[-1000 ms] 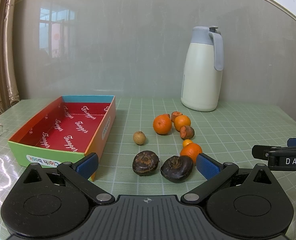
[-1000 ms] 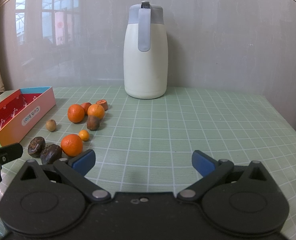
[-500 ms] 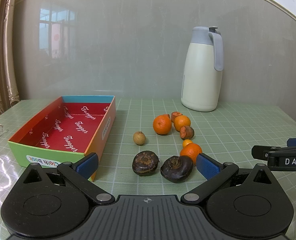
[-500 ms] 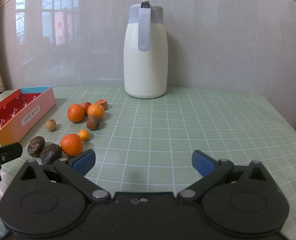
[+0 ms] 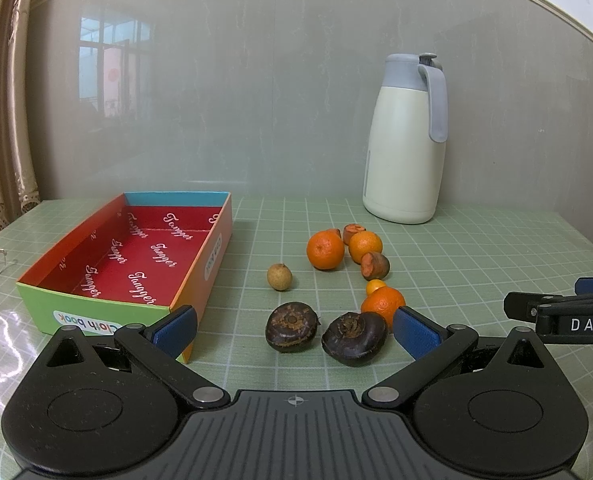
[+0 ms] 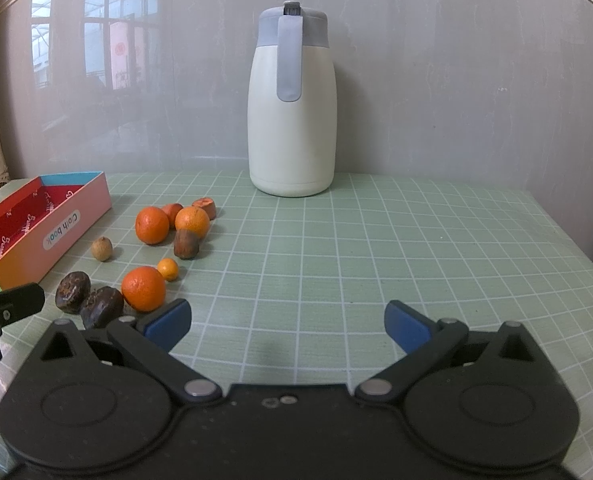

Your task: Organize fruits

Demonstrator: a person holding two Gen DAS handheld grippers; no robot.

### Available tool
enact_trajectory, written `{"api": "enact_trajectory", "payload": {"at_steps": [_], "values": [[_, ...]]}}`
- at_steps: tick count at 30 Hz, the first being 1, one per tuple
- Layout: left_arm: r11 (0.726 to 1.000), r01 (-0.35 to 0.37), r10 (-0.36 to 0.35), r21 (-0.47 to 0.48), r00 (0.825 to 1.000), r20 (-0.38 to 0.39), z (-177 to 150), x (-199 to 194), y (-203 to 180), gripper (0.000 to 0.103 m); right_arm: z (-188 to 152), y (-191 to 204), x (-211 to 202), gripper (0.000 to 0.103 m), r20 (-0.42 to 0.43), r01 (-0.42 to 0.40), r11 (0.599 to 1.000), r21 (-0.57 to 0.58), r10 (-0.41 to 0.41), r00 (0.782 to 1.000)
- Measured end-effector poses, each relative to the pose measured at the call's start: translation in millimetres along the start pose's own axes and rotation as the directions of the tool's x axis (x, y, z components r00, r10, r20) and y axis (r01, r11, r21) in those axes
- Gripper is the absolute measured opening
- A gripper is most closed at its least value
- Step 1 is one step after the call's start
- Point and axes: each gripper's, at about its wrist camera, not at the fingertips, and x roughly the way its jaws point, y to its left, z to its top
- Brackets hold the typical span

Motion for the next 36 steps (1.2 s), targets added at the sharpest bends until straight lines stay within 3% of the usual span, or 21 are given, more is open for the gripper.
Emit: {"api": "enact_trajectory", "payload": {"at_steps": [36], "values": [[1.000,-0.001,0.001,-0.007,1.000,-0.018,-1.7,5.2,-1.9,0.103,-0.6,-4.0,1.5,0.103,0.003,0.015,1.000,0.002,-0.015,1.000]]}}
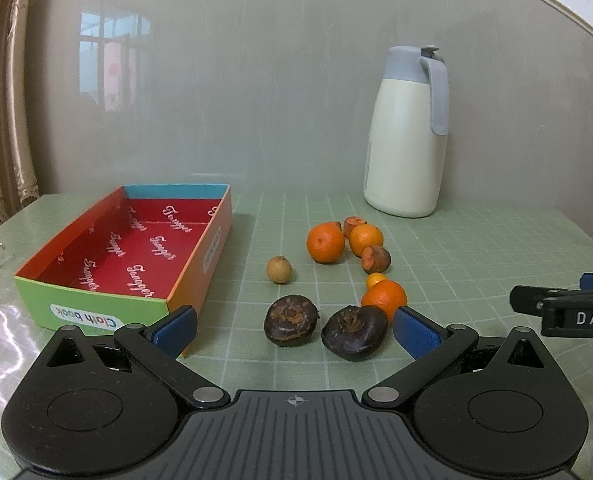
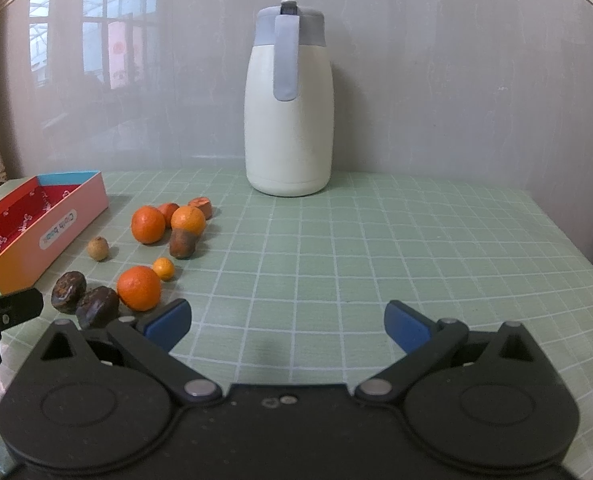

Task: Organize fruits
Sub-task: 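Lower the left gripper onto the large mandarin orange and close it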

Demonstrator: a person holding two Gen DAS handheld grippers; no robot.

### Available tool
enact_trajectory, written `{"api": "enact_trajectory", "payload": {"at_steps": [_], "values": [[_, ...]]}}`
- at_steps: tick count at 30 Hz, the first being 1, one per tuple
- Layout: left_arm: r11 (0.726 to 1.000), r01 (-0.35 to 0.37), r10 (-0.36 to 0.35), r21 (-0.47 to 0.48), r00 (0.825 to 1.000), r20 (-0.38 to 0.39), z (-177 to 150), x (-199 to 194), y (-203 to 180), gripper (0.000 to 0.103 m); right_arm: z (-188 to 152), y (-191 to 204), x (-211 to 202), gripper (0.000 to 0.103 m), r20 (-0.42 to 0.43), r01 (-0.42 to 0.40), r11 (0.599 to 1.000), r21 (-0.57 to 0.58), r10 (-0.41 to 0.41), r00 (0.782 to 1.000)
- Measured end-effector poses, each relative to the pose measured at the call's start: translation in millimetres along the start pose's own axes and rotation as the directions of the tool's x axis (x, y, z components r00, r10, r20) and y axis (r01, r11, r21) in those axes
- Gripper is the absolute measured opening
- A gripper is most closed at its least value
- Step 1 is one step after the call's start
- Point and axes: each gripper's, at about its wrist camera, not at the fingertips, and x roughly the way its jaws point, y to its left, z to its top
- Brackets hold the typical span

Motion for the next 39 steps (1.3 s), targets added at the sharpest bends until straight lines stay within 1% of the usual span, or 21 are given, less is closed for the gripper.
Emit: {"api": "enact_trajectory", "payload": {"at_steps": [2,4,7,10,14,15,16,17,18,21,23,25,27,29,30,31,32,33,36,39], "values": [[1.000,0.012,-0.012,0.003,1.000,0.009,0,3,-3,0.103,0,-4,0,0.103,0.004,0.011,1.000,0.006,-0.011,1.000],[1.000,-0.010,0.009,0.017,1.000,0.025,2,5,-9,0.103,1,-12,0,0.103,0.007,0.027,0.999,0.021,-0.027,1.000],[0.999,0.023,-0.023,0.026,0.999,0.034,6,12,-18,0.103,5,-27,3,0.103,0.010,0.053,0.997,0.059,-0.054,0.998],[0.998,0.056,-0.057,0.043,0.998,0.017,9,25,-36,0.103,14,-45,8,0.103,0.013,0.089,0.990,0.114,-0.091,0.996],[0.993,0.055,-0.057,0.102,0.998,0.016,11,42,-66,0.102,20,-58,14,0.103,0.020,0.112,0.981,0.158,-0.117,0.993],[0.993,0.057,-0.059,0.104,0.998,0.015,12,46,-70,0.093,20,-60,16,0.103,0.019,0.118,0.980,0.162,-0.123,0.992],[0.992,0.060,-0.061,0.109,0.998,0.007,12,49,-73,0.080,19,-62,17,0.103,0.019,0.121,0.979,0.164,-0.126,0.992],[0.991,0.065,-0.064,0.115,0.998,-0.011,13,54,-76,0.077,18,-63,18,0.103,0.019,0.123,0.979,0.165,-0.128,0.992],[0.991,0.071,-0.068,0.113,0.997,-0.030,13,59,-78,0.076,17,-64,20,0.103,0.016,0.126,0.978,0.164,-0.131,0.991],[0.991,0.061,-0.055,0.118,0.997,-0.053,12,69,-80,0.074,14,-66,24,0.103,0.005,0.132,0.979,0.154,-0.135,0.991],[0.992,0.054,-0.045,0.118,0.996,-0.075,13,76,-80,0.069,13,-67,28,0.103,-0.002,0.136,0.979,0.149,-0.137,0.991],[0.992,0.055,-0.043,0.117,0.993,-0.107,13,85,-78,0.058,13,-66,30,0.103,-0.005,0.135,0.980,0.147,-0.136,0.991],[0.992,0.058,-0.043,0.114,0.991,-0.129,11,91,-76,0.054,13,-67,33,0.103,-0.009,0.135,0.980,0.146,-0.136,0.991],[0.991,0.057,-0.041,0.118,0.990,-0.137,11,96,-75,0.053,13,-67,35,0.103,-0.014,0.135,0.981,0.142,-0.134,0.991],[0.991,0.064,-0.047,0.118,0.989,-0.140,11,97,-75,0.050,13,-68,35,0.103,-0.016,0.135,0.981,0.139,-0.134,0.991],[0.990,0.071,-0.054,0.118,0.988,-0.144,11,100,-75,0.045,13,-67,37,0.103,-0.020,0.136,0.981,0.137,-0.134,0.991],[0.990,0.080,-0.062,0.119,0.987,-0.147,11,102,-76,0.043,12,-67,37,0.103,-0.021,0.137,0.981,0.135,-0.135,0.991],[0.989,0.087,-0.069,0.121,0.987,-0.147,11,102,-77,0.038,12,-67,38,0.103,-0.021,0.137,0.981,0.134,-0.135,0.991],[0.990,0.093,-0.077,0.108,0.986,-0.146,12,102,-77,0.038,13,-67,39,0.103,-0.023,0.142,0.981,0.133,-0.140,0.990],[0.990,0.101,-0.088,0.098,0.989,-0.122,15,95,-74,0.038,13,-66,39,0.103,-0.022,0.142,0.981,0.135,-0.140,0.990]]}}
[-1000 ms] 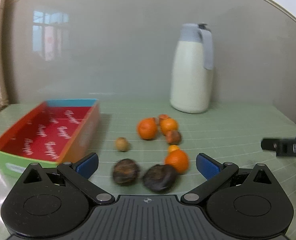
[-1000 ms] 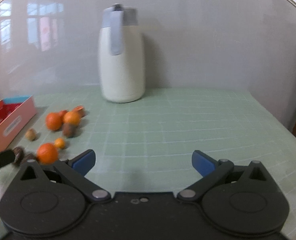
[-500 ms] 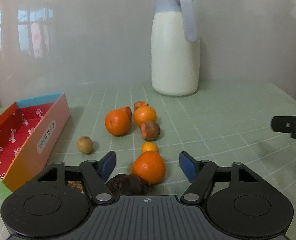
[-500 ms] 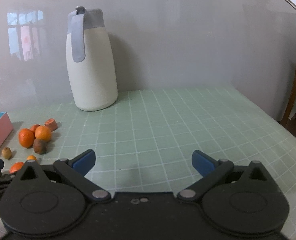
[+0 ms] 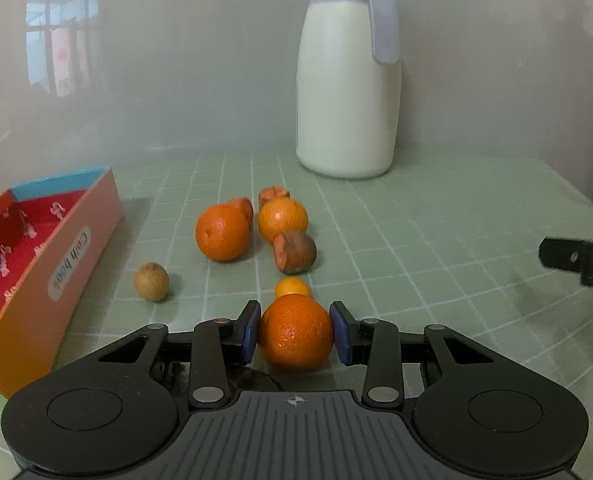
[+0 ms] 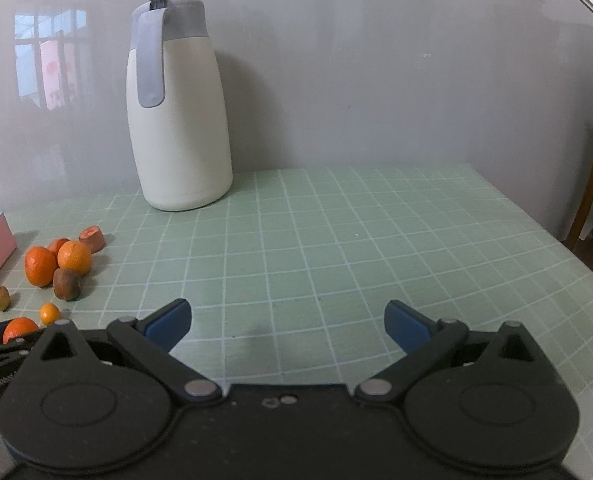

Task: Organize fruits
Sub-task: 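Lower the left gripper onto the large mandarin orange and close it, then carry the orange with the left gripper into the red box and release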

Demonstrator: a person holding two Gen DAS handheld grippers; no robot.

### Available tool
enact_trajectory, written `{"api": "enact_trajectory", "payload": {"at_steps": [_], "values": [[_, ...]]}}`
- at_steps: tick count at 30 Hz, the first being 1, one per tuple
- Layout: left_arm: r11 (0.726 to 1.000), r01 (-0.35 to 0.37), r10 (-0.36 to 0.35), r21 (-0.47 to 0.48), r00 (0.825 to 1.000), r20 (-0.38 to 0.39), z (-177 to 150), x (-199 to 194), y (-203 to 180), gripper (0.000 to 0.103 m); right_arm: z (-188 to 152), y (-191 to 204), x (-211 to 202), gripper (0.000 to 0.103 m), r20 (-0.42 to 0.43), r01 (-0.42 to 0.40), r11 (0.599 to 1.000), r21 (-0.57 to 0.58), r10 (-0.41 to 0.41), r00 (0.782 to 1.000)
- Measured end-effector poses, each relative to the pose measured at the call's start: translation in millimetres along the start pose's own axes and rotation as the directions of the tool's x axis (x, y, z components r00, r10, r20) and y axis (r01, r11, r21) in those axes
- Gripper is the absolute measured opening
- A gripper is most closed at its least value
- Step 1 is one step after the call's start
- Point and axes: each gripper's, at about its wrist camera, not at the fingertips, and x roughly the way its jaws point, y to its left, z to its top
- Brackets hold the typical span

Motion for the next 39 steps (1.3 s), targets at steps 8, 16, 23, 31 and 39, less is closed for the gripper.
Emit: {"api": "enact_trajectory", "payload": {"at_steps": [8,16,23,31,39], "values": [[0.999,-0.019,0.020,-0.027,0.998,0.059,8,-28,20,0.038,0,8,-1,0.103,0.004,-0.007,1.000,-0.013,0.007,1.000],[0.993,-0.099,0.107,-0.063,0.983,0.151,17,-66,64,0.038,3,29,-8,0.103,0.011,-0.035,0.999,-0.022,0.035,0.999],[0.971,-0.193,0.214,-0.137,0.965,0.154,9,-80,124,0.038,3,70,-10,0.103,0.020,-0.077,0.995,-0.070,0.079,0.997],[0.944,-0.246,0.273,-0.220,0.957,0.103,-4,-65,181,0.038,-1,98,-11,0.103,0.027,-0.095,0.991,-0.098,0.098,0.995],[0.941,-0.257,0.281,-0.220,0.956,0.088,-6,-53,183,0.038,-1,106,-11,0.103,0.021,-0.094,0.989,-0.117,0.097,0.995]]}}
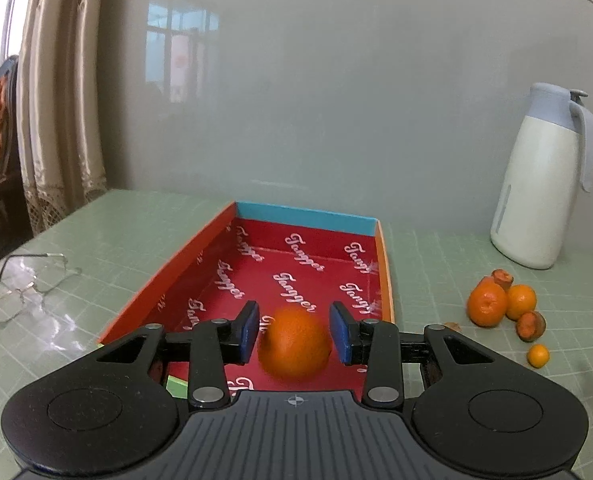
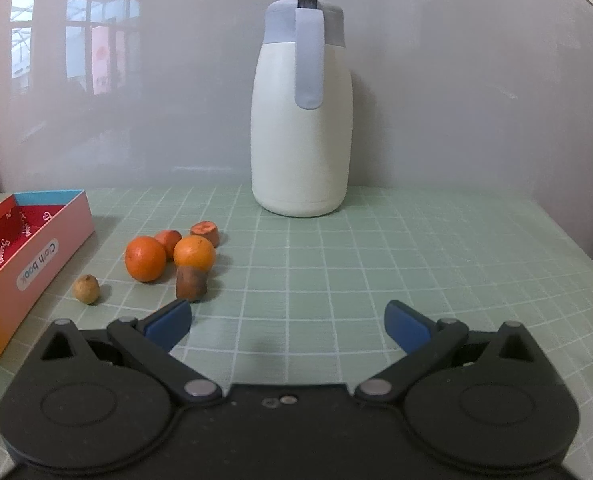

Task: Organize fruits
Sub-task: 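Carry the orange with the left gripper into the red box and release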

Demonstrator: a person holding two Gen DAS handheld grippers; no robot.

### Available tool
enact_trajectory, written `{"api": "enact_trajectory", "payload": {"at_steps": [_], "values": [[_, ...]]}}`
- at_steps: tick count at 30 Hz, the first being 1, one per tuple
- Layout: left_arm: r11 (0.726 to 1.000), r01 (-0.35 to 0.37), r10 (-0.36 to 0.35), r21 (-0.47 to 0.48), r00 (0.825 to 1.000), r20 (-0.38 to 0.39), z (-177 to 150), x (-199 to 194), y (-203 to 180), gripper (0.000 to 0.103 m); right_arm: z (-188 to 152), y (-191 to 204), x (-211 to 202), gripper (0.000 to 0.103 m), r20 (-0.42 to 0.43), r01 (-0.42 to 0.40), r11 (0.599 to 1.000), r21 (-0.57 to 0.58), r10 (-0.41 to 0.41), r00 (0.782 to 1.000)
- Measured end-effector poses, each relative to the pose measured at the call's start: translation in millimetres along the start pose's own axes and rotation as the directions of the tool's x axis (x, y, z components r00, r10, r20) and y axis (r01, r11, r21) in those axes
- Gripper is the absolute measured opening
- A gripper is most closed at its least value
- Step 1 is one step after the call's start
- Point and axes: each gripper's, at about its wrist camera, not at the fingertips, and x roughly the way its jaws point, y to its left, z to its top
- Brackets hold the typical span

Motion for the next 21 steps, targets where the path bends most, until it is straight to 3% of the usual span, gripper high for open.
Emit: {"api": "enact_trajectory", "payload": {"at_steps": [3,7,9,21], "values": [[1.000,0.007,-0.007,0.007,1.000,0.014,1,-8,0,0.041,1,1,-2,0.103,0.006,-0.003,1.000,-0.002,0.003,1.000],[1.000,-0.012,0.012,0.004,0.999,0.044,2,-19,3,0.071,1,1,-5,0.103,0.011,-0.005,1.000,-0.005,0.005,1.000],[1.000,-0.022,0.022,-0.001,0.998,0.058,2,-25,5,0.075,1,1,-5,0.103,0.010,-0.009,1.000,-0.003,0.009,1.000],[0.999,-0.030,0.029,0.020,0.998,0.056,-1,-46,10,0.080,6,15,-18,0.103,0.031,-0.064,0.998,-0.025,0.065,0.997]]}}
